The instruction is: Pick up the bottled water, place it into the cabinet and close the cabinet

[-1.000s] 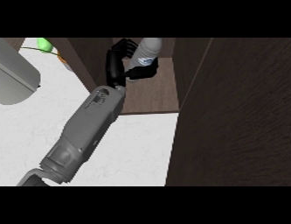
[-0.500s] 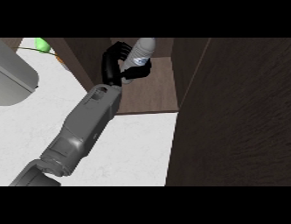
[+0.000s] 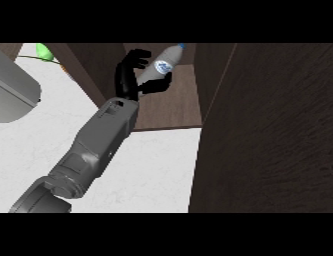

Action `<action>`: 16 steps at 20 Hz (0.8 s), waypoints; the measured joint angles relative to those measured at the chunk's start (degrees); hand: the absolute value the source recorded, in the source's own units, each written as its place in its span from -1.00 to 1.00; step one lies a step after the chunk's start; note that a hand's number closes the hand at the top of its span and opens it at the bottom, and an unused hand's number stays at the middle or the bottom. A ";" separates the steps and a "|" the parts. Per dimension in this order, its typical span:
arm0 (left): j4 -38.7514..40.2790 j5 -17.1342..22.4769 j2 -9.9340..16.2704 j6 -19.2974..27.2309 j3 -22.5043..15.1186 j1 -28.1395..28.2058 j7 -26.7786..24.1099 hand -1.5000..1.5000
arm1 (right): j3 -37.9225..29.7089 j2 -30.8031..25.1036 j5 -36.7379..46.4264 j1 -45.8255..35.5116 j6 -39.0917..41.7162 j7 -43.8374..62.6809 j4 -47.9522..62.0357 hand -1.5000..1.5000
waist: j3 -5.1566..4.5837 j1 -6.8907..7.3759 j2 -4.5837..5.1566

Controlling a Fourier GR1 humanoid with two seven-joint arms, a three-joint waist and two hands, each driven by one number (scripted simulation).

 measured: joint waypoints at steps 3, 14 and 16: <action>2.49 -1.38 -0.01 1.35 -0.75 -0.68 0.30 -1.00 | 0.13 -0.59 -0.18 0.08 0.35 -0.43 -0.21 -1.00 | 0.02 -0.37 0.04; 4.99 -3.42 -0.04 4.22 -1.23 -1.47 -0.04 -1.00 | 0.11 -0.79 -0.70 0.24 0.24 -1.53 -0.11 -1.00 | -0.04 -0.79 0.25; 4.46 -3.14 -0.05 3.81 -0.77 -1.15 -0.76 -1.00 | 0.20 -0.88 -0.77 0.57 0.18 -1.91 -0.13 -1.00 | -0.04 -0.75 0.22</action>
